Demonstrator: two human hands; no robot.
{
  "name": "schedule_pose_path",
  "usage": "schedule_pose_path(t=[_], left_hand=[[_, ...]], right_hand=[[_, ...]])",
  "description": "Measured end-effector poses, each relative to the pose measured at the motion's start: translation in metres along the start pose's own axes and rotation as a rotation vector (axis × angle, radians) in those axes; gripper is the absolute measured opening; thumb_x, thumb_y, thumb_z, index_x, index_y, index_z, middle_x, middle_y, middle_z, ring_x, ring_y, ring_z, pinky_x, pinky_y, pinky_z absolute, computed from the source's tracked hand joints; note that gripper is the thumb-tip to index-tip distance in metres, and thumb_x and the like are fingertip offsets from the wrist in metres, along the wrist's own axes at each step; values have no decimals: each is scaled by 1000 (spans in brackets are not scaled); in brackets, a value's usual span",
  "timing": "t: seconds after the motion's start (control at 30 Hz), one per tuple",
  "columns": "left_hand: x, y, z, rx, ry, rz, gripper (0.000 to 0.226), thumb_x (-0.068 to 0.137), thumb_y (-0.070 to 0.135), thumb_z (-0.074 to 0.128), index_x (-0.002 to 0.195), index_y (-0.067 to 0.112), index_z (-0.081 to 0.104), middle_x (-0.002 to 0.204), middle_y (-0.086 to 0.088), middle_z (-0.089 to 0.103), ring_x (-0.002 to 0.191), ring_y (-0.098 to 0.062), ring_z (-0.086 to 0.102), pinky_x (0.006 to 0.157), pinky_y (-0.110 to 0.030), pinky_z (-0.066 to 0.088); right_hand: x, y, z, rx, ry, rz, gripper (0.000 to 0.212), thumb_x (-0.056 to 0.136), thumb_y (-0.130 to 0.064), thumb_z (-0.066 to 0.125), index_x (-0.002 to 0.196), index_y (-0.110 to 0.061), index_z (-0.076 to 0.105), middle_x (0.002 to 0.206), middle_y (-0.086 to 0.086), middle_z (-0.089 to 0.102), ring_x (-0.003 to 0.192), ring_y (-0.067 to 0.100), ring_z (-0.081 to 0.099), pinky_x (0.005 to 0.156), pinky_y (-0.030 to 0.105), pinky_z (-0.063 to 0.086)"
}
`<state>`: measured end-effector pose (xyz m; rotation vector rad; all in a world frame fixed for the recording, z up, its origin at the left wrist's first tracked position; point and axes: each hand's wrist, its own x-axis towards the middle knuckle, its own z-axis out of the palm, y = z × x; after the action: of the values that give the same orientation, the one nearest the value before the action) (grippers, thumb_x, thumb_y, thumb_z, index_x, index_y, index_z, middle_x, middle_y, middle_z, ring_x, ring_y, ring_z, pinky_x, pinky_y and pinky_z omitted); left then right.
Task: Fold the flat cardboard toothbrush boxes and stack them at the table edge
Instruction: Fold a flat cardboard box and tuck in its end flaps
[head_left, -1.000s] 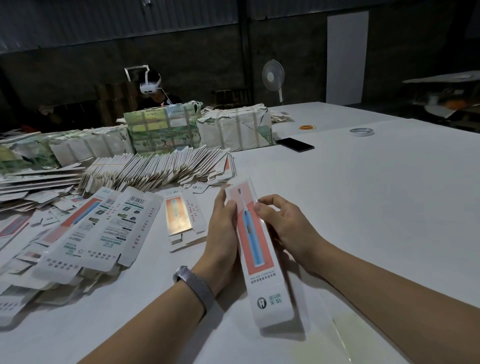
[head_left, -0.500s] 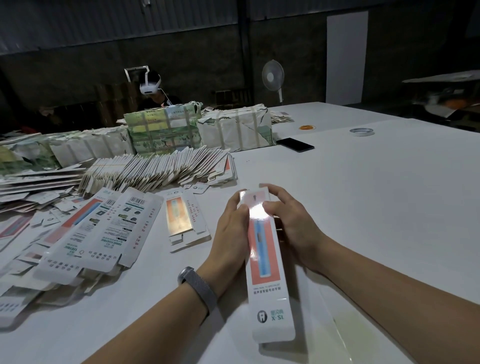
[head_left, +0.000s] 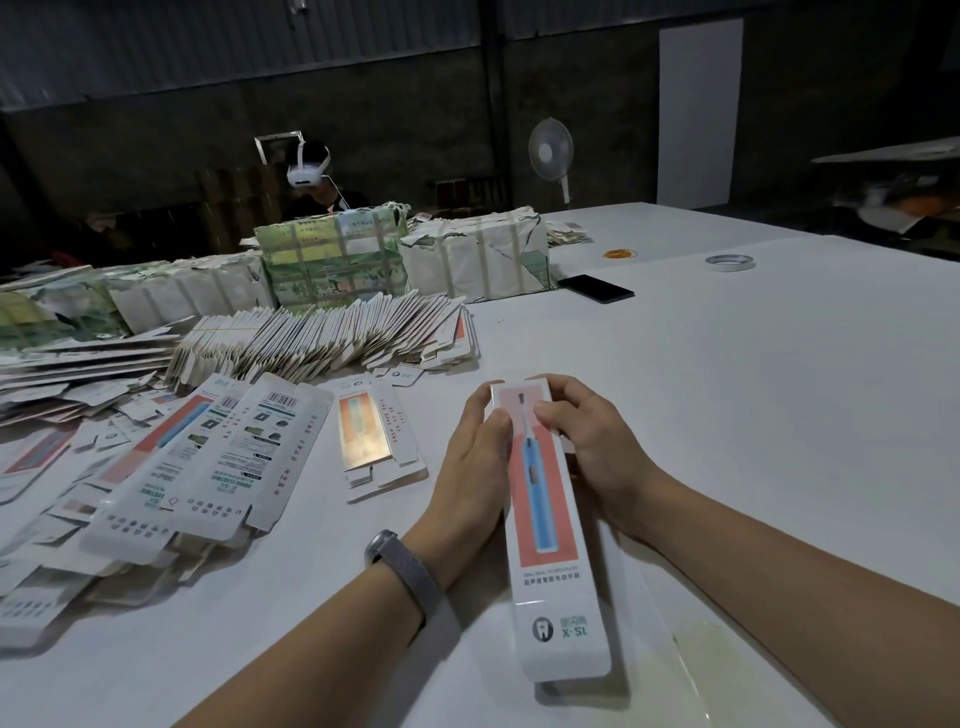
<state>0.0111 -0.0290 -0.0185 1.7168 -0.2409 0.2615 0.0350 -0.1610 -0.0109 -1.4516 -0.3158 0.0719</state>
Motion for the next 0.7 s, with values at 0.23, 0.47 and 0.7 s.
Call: schedule_pose_path(t=[0.23, 0.47, 0.7], left_hand=[[1, -3, -3, -15, -40, 5, 38, 92, 43, 36, 124, 34, 54, 99, 5, 74, 86, -18, 74, 75, -29, 59], [0, -4, -7, -65, -59, -76, 44, 91, 48, 38, 133, 36, 44, 91, 7, 75, 79, -17, 76, 66, -23, 58], [1, -4, -9, -101, -59, -147, 33, 104, 44, 39, 136, 44, 30, 85, 12, 76, 73, -15, 76, 61, -21, 57]], right_hand=[[-3, -2, 0, 52, 31, -8, 16, 102, -14, 51, 106, -22, 64, 107, 11, 70, 78, 24, 71, 79, 45, 60], [0, 2, -5, 102, 37, -29, 20, 100, -19, 58, 115, -31, 52, 112, 7, 67, 82, 24, 75, 64, 31, 59], [0, 3, -5, 123, 40, -36, 28, 98, -19, 61, 118, -34, 48, 116, 5, 66, 85, 25, 75, 64, 34, 61]])
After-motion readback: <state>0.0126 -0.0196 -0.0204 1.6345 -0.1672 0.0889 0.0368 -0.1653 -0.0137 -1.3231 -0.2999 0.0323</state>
